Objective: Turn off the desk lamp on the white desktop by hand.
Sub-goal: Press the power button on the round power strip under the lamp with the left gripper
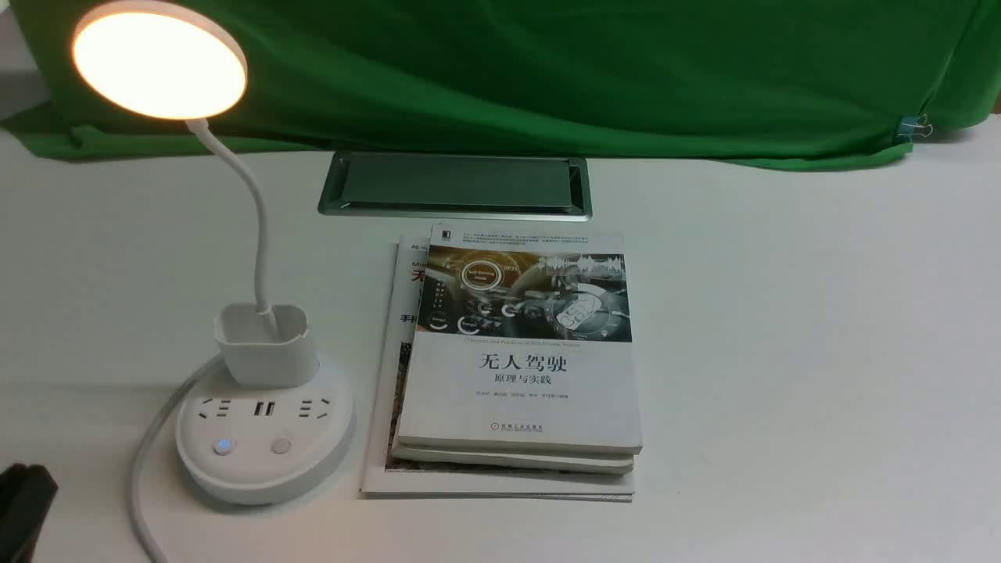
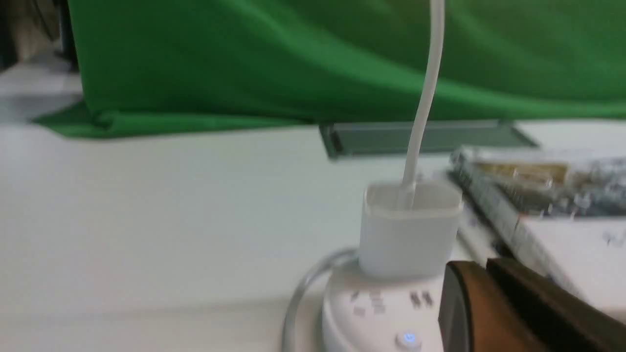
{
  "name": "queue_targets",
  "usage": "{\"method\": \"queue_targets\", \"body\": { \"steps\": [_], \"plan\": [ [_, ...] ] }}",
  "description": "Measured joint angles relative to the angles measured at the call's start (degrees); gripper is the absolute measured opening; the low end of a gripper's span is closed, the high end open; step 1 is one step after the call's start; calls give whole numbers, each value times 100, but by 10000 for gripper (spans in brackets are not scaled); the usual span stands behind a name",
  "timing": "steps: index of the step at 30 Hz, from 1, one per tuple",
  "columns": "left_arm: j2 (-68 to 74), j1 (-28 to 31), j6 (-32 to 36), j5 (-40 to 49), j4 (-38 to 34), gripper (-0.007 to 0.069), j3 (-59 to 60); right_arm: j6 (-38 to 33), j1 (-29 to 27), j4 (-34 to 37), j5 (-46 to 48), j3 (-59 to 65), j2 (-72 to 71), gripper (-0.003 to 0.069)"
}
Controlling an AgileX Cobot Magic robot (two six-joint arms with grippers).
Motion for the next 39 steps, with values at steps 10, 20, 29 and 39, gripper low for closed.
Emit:
{"method": "queue_targets", "body": {
  "steps": [10, 20, 29, 39],
  "plan": [
    [0, 0, 196, 450, 43, 19, 0, 0, 0, 0, 0, 0, 0, 35],
    [0, 0, 212, 338, 59, 19, 0, 0, 0, 0, 0, 0, 0, 35],
    [0, 0, 206, -1474, 153, 19, 0, 0, 0, 0, 0, 0, 0, 35],
    [0, 0, -418, -2351, 237, 19, -257, 0, 0, 0, 0, 0, 0, 35]
  ]
}}
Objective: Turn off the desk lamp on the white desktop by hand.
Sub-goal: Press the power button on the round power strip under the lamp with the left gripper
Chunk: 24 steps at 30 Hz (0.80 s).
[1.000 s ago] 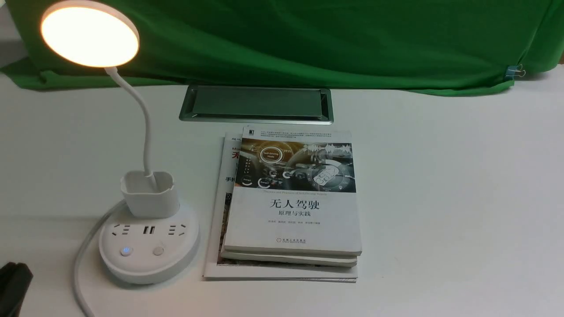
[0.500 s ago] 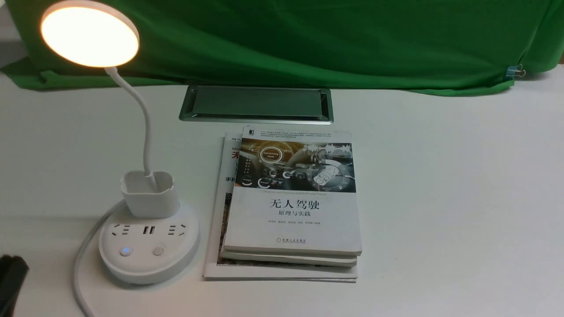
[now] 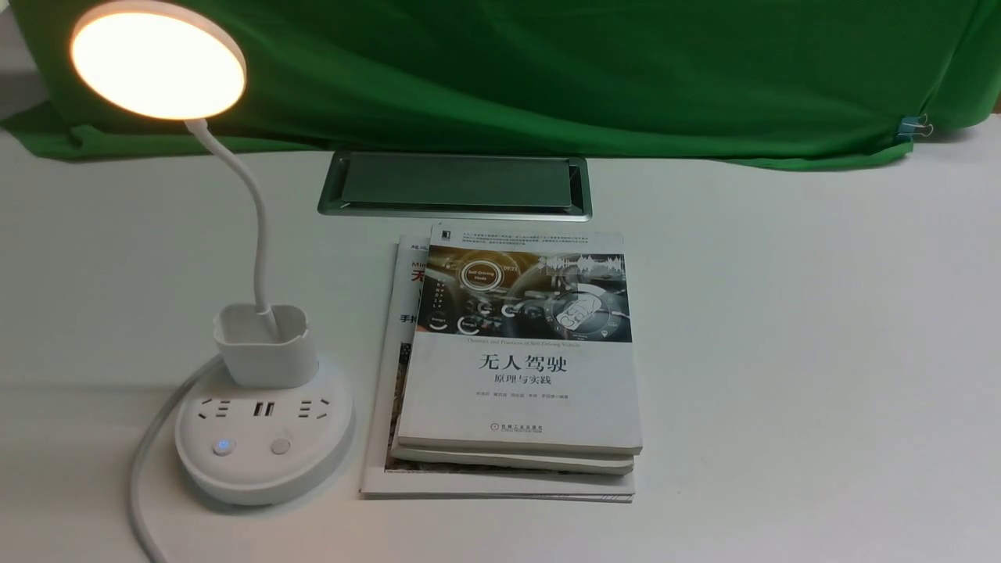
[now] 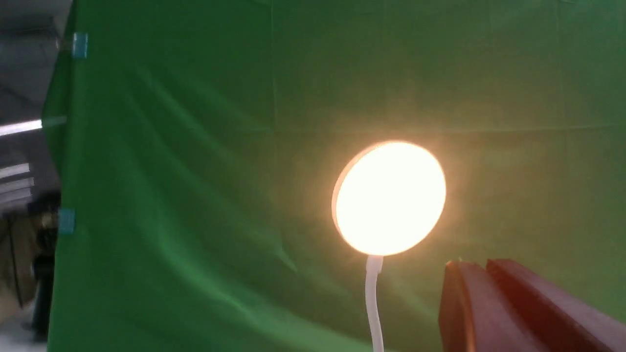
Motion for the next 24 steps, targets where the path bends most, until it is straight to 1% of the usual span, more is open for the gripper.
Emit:
{"method": "queue_targets", "body": {
  "steps": [1, 2, 3, 5, 6, 10, 13, 16, 21, 24],
  "plan": [
    [90, 0, -27, 401, 7, 19, -359, 0, 0, 0, 0, 0, 0, 35],
    [132, 0, -37, 455, 7, 19, -411, 0, 0, 0, 0, 0, 0, 35],
    [289, 0, -35, 822, 42, 19, -801, 0, 0, 0, 0, 0, 0, 35],
    [481, 0, -35, 1164, 47, 19, -1089, 0, 0, 0, 0, 0, 0, 35],
    [783, 0, -39, 1579, 47, 19, -1523, 0, 0, 0, 0, 0, 0, 35],
    [1491, 0, -39, 2468, 41, 19, -2111, 0, 0, 0, 0, 0, 0, 35],
    [2023, 0, -13, 2780, 41, 19, -2174, 0, 0, 0, 0, 0, 0, 35],
    [2381, 0, 23, 2785, 27, 19, -2174, 0, 0, 0, 0, 0, 0, 35],
    [3126, 0, 27, 2920, -346, 20, -2158, 0, 0, 0, 0, 0, 0, 35],
    [3669, 0, 35, 3380, -681, 20, -2138, 0, 0, 0, 0, 0, 0, 35]
  ]
}}
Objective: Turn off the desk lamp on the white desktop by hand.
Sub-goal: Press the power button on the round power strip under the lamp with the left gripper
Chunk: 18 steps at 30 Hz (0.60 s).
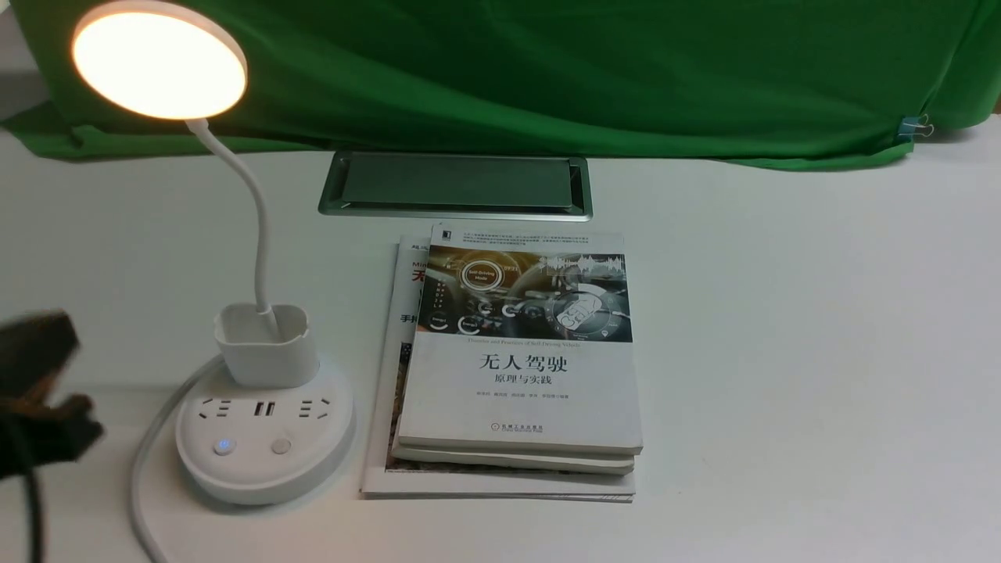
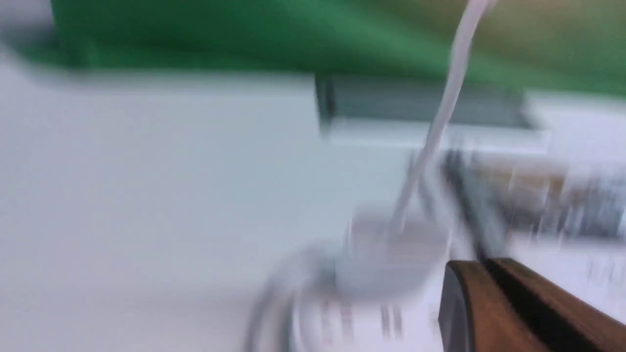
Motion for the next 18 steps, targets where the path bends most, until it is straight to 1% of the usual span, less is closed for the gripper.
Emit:
{"method": "queue_targets", "body": {
  "steps": [1, 3, 6, 9, 10, 14, 18],
  "plan": [
    [166, 0, -1, 102, -126, 20, 0, 0, 0, 0, 0, 0, 0, 35],
    [591, 0, 140, 619, -518, 20, -134, 0, 0, 0, 0, 0, 0, 35],
    [1306, 0, 872, 1411, -965, 20, -607, 0, 0, 0, 0, 0, 0, 35],
    [2033, 0, 1526, 2286, -1177, 20, -1244, 0, 0, 0, 0, 0, 0, 35],
    [2234, 0, 1634, 2490, -1207, 20, -1465, 0, 0, 0, 0, 0, 0, 35],
    [2986, -115, 1785, 2907, -1084, 20, -2051, 0, 0, 0, 0, 0, 0, 35],
    [3508, -701, 1439, 2913, -486, 20, -2393, 0, 0, 0, 0, 0, 0, 35]
  ]
}}
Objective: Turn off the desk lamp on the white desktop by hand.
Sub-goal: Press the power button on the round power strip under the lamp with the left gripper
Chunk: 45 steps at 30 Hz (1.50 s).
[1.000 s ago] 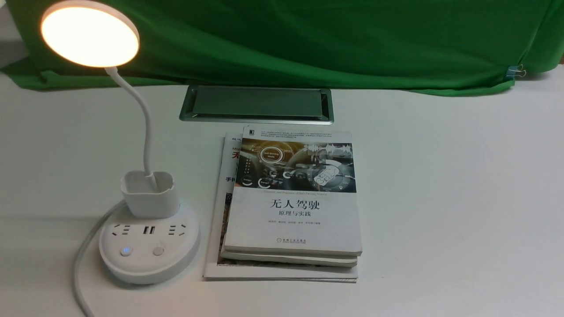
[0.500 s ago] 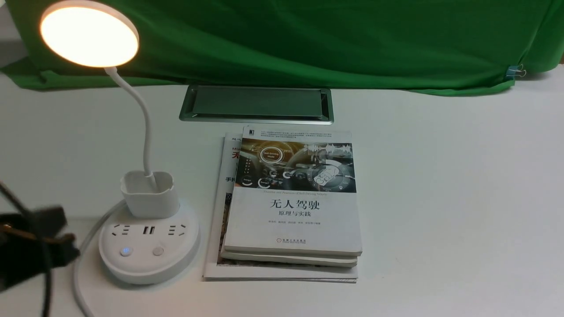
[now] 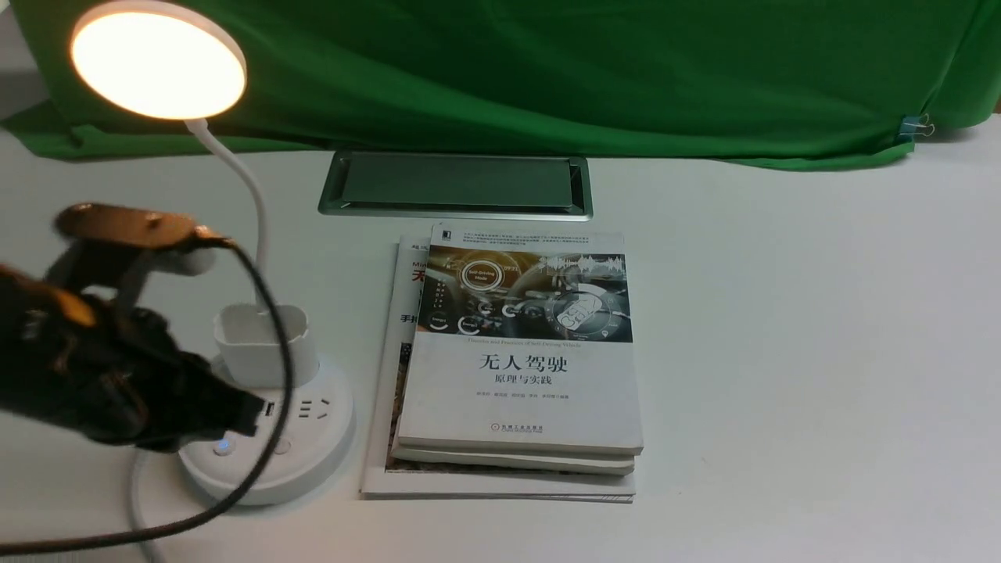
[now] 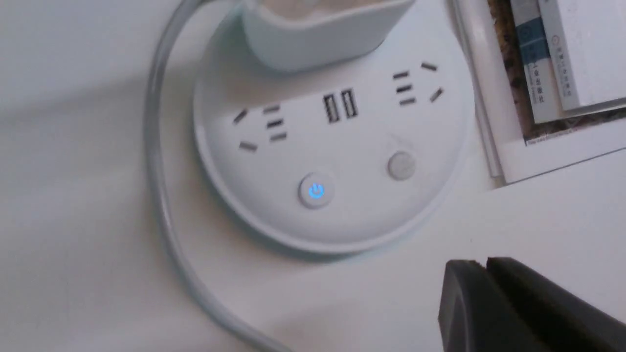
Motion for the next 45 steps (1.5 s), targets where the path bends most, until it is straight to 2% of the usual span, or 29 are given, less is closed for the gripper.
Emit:
{"method": "queue_targets", "body": {
  "steps": [3, 7, 10, 27, 40, 45],
  "plan": [
    [439, -534, -655, -1, 822, 20, -163, 0, 0, 0, 0, 0, 0, 35],
    [1019, -847, -1178, 151, 1371, 20, -413, 0, 0, 0, 0, 0, 0, 35],
    [1399, -862, -1274, 156, 1535, 20, -637, 0, 0, 0, 0, 0, 0, 35],
    [2455, -862, -1310, -321, 1557, 13, -772, 0, 0, 0, 0, 0, 0, 35],
    [1866, -847, -1294, -501, 1481, 12, -706, 0, 0, 0, 0, 0, 0, 35],
    [1611, -598, -1277, -557, 1312, 12, -692, 0, 0, 0, 0, 0, 0, 35]
  ]
}}
